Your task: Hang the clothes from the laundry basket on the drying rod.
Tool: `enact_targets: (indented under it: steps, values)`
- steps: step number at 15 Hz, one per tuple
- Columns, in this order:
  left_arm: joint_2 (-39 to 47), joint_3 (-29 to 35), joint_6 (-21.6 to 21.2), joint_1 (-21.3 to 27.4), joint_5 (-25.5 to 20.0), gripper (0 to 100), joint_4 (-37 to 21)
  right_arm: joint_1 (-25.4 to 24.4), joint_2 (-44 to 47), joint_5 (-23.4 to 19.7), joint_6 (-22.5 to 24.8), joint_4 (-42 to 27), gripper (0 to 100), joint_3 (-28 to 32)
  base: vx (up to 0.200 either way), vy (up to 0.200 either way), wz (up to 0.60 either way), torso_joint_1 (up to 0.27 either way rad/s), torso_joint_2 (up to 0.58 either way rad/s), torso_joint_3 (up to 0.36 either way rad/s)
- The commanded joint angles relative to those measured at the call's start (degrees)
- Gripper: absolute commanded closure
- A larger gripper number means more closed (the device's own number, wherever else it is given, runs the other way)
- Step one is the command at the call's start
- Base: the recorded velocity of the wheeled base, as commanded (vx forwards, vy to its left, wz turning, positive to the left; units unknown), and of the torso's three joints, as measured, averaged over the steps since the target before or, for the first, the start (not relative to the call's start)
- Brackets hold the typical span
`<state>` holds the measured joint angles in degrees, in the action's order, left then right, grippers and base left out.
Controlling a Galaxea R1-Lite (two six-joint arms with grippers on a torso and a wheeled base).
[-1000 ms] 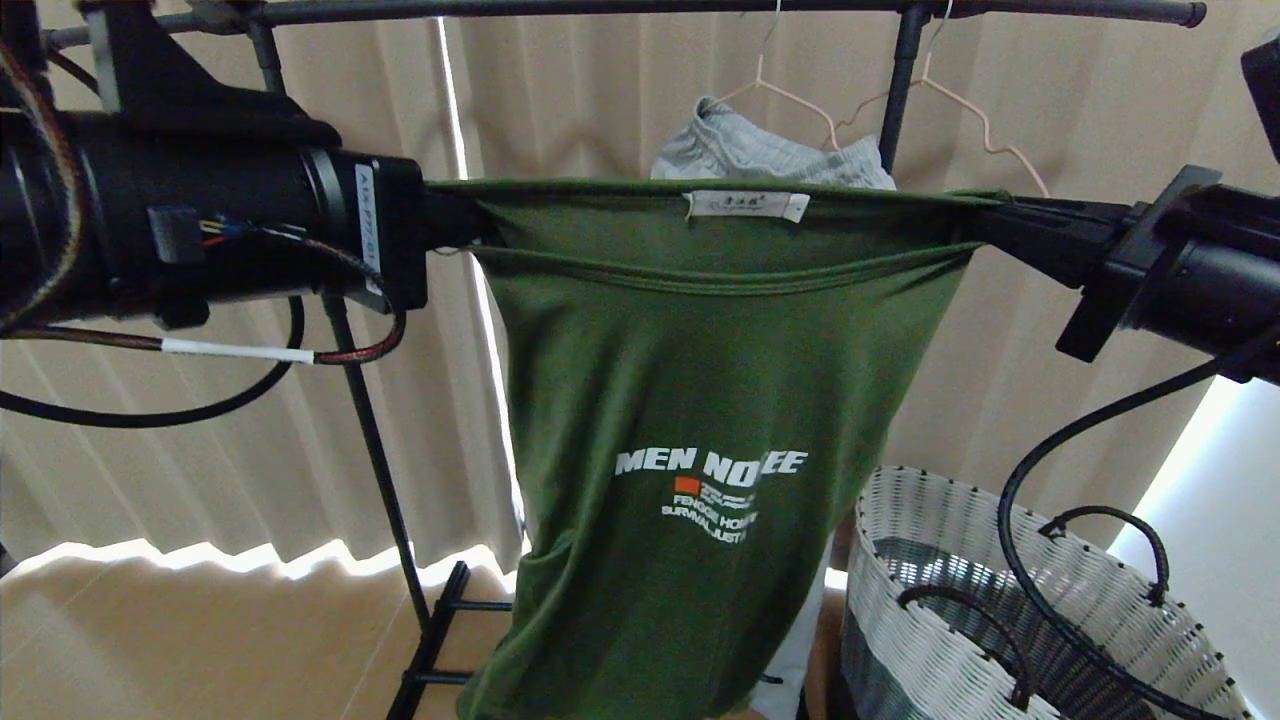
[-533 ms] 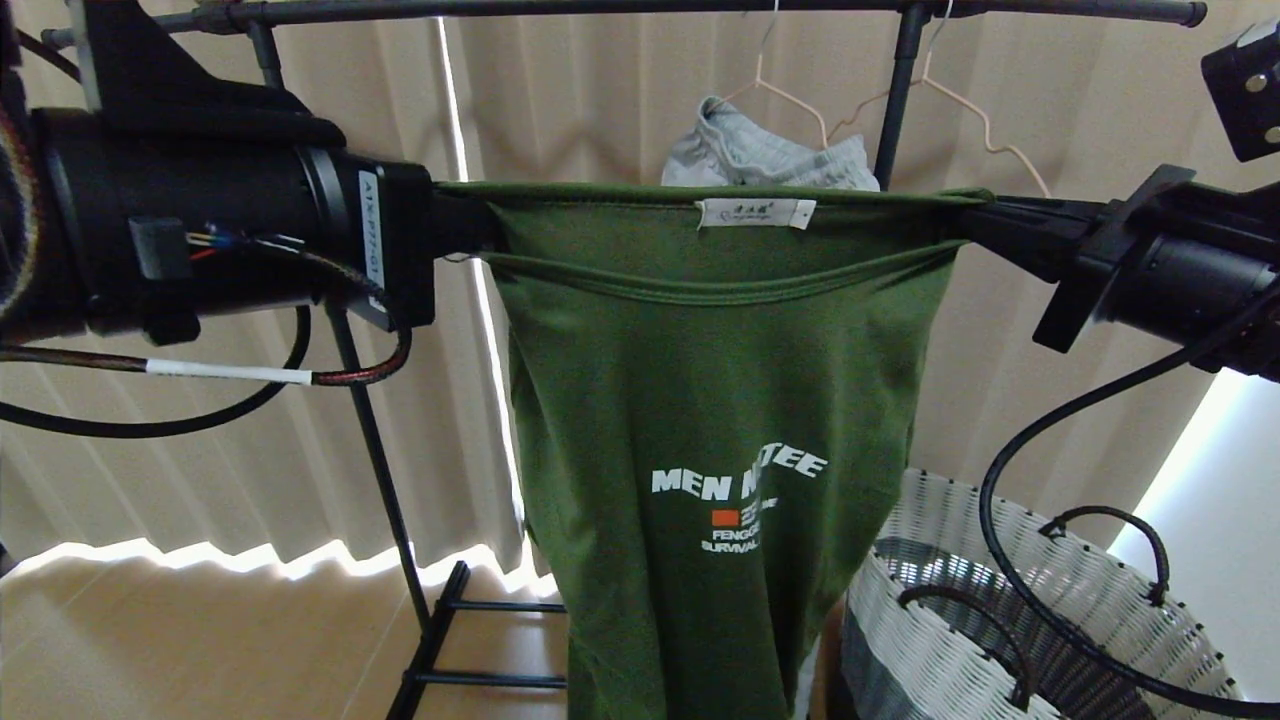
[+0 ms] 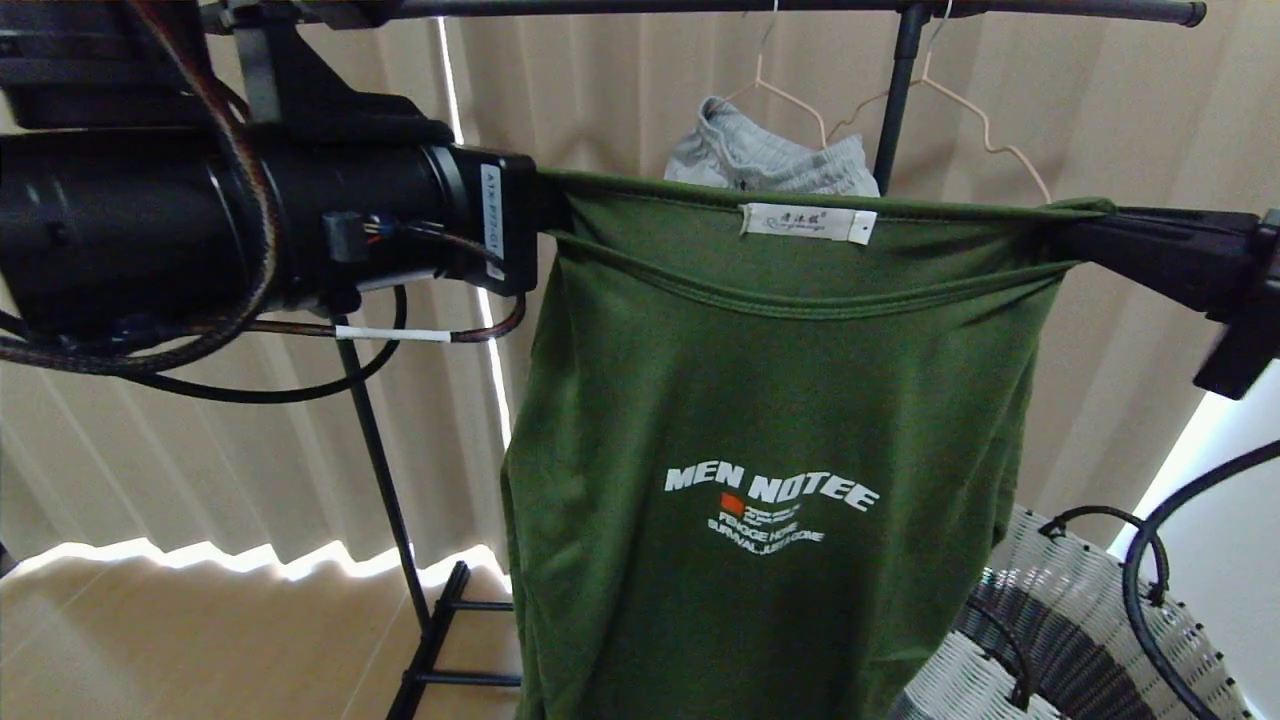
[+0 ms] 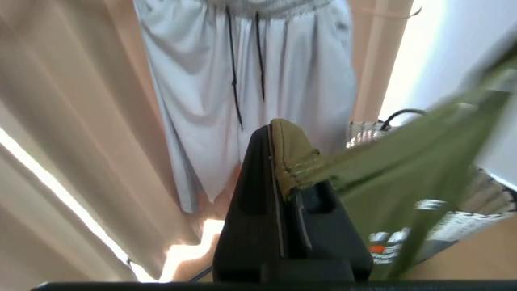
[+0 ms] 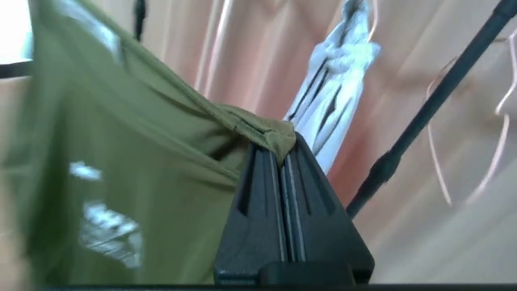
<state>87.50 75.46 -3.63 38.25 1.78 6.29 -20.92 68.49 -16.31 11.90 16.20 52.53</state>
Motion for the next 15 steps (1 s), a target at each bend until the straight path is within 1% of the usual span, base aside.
enact_targets:
  steps: [1,2,3,4,7,8,9,10,11,12,13,14,15]
  values:
    - [3.6,0.6,0.0,-0.6,0.0,100,0.7,-0.4,-5.0,-2.7,0.0,-1.1,100,-1.1,0.0,0.0,0.0,0.0,0.0,0.0]
    - [4.8,0.7,0.1,-0.7,0.0,100,1.8,-0.4,-6.4,-6.5,0.0,-1.2,100,-2.3,0.0,0.0,0.0,0.0,0.0,0.0]
    - [5.1,0.6,0.1,-0.7,0.0,100,2.3,-0.4,-7.1,-7.9,-0.6,-1.2,100,-3.0,0.0,0.0,0.0,0.0,0.0,0.0]
    - [5.2,0.7,0.1,-0.6,0.0,100,2.4,-0.4,-7.2,-7.9,-1.4,-1.2,100,-3.4,0.0,0.0,0.0,0.0,0.0,0.0]
    - [4.6,-0.2,0.1,-0.7,0.2,100,1.7,0.6,-5.3,-6.4,-1.5,-1.2,100,-3.1,0.0,0.0,0.0,0.0,0.0,0.0]
    - [2.9,-0.6,0.1,-0.7,0.2,100,-0.1,2.4,-4.0,-4.3,-1.5,-1.1,100,-2.8,0.0,0.0,0.0,0.0,0.0,0.0]
    - [0.4,-0.7,0.1,-0.7,0.1,100,-4.5,4.0,-2.1,-1.7,-1.5,-0.5,100,-2.4,0.0,0.0,0.0,0.0,0.0,0.0]
    - [-2.3,-0.6,0.3,-0.6,-0.5,100,-9.5,4.0,-0.3,0.5,-1.7,-0.3,100,-1.0,0.0,0.0,0.0,0.0,0.0,0.0]
    - [-4.5,-0.8,0.2,-0.3,-1.4,100,-12.1,3.8,1.1,1.3,-2.8,-0.3,100,0.3,0.0,0.0,0.0,0.0,0.0,0.0]
    - [-6.1,-0.9,0.1,0.1,-3.2,100,-13.5,3.8,2.4,1.3,-4.9,-0.1,100,1.5,0.0,0.0,0.0,0.0,0.0,0.0]
    - [-8.0,-1.5,0.0,0.2,-5.9,100,-14.6,3.7,4.2,1.2,-8.6,0.7,100,3.1,0.0,0.0,0.0,0.0,0.0,0.0]
    - [-9.5,-2.1,0.0,0.5,-7.5,100,-15.4,3.4,5.5,1.1,-11.0,2.2,100,4.1,0.0,0.0,0.0,0.0,0.0,0.0]
    - [-11.0,-2.3,-0.1,1.5,-8.7,100,-16.7,2.5,7.0,1.1,-11.7,4.4,100,4.6,0.0,0.0,0.0,0.0,0.0,0.0]
